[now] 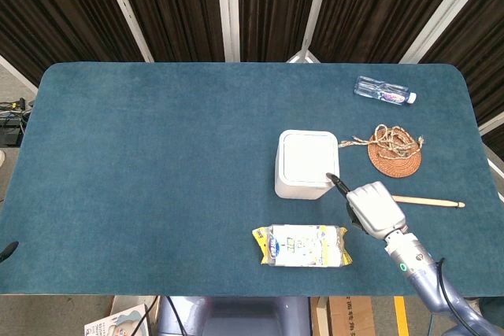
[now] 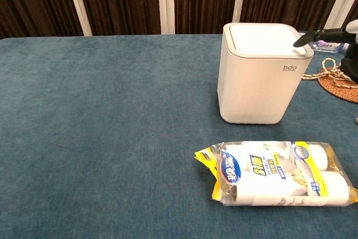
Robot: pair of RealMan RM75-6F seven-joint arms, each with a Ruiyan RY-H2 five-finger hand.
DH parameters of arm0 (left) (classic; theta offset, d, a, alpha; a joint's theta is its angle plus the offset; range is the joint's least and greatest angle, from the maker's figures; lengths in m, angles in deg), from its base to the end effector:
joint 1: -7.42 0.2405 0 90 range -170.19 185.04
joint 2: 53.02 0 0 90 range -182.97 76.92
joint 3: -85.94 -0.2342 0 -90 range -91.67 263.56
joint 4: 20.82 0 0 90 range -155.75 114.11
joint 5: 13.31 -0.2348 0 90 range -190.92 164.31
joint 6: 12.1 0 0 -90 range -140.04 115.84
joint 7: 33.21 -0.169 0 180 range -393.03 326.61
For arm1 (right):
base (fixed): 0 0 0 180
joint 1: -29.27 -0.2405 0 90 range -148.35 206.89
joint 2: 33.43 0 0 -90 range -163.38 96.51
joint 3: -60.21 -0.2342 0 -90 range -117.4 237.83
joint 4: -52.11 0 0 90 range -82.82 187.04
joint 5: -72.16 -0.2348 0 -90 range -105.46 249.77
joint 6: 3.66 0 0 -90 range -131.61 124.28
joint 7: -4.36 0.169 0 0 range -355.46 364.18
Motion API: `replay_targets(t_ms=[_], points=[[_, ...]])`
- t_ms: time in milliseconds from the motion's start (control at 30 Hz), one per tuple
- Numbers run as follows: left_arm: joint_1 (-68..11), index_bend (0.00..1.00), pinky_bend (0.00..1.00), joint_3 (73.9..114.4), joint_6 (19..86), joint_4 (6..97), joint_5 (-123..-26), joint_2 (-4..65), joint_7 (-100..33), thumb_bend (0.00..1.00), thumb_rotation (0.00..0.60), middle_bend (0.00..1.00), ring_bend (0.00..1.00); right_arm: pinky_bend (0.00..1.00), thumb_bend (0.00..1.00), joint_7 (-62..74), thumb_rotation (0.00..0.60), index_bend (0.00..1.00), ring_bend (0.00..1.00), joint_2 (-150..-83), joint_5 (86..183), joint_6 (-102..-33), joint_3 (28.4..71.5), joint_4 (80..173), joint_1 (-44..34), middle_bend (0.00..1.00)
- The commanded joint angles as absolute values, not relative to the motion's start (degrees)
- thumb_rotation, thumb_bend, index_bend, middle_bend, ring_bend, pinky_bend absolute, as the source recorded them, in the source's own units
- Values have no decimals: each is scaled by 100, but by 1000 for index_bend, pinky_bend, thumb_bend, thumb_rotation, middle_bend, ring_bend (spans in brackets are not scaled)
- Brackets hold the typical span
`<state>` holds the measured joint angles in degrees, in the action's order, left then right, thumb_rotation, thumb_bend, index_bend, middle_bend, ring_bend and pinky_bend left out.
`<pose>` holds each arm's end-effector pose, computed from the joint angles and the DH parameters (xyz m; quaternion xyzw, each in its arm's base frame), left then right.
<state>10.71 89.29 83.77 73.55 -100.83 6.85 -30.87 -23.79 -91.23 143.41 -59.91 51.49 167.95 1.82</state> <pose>-0.3084 0.1629 0.1741 -0.5381 -0.3605 -0.4099 0.6422 -0.1541 -0.2821 0.0638 0.7723 -0.3336 0.3040 0.4470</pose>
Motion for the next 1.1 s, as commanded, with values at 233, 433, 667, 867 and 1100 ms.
replay_targets(t_ms=[233, 433, 667, 867, 1100], points=[[1064, 181, 0, 8929, 8364, 7353, -10081, 690, -3100, 164, 600, 48, 0, 821, 823, -2537, 600, 87, 876, -9240, 14184, -6019, 5211, 16804, 43, 844], [1065, 181, 0, 8936, 8369, 7355, -10073, 695, -3104, 164, 600, 49, 0, 821, 823, -2639, 600, 156, 876, -9327, 14110, -6005, 5271, 16776, -46, 844], [1063, 180, 0, 8943, 8365, 7350, -10060, 694, -3086, 164, 600, 49, 0, 821, 823, -2766, 600, 280, 875, -9383, 14013, -6073, 5315, 16792, -118, 844], [1069, 180, 0, 8951, 8376, 7349, -10047, 697, -3072, 164, 600, 49, 0, 821, 824, -2757, 600, 184, 871, -9360, 14008, -6207, 5328, 16847, -115, 843], [1071, 180, 0, 8957, 8380, 7352, -10037, 705, -3087, 164, 600, 49, 0, 583, 528, -1600, 600, 31, 359, -9384, 14860, -7525, 5185, 16752, 543, 128]])
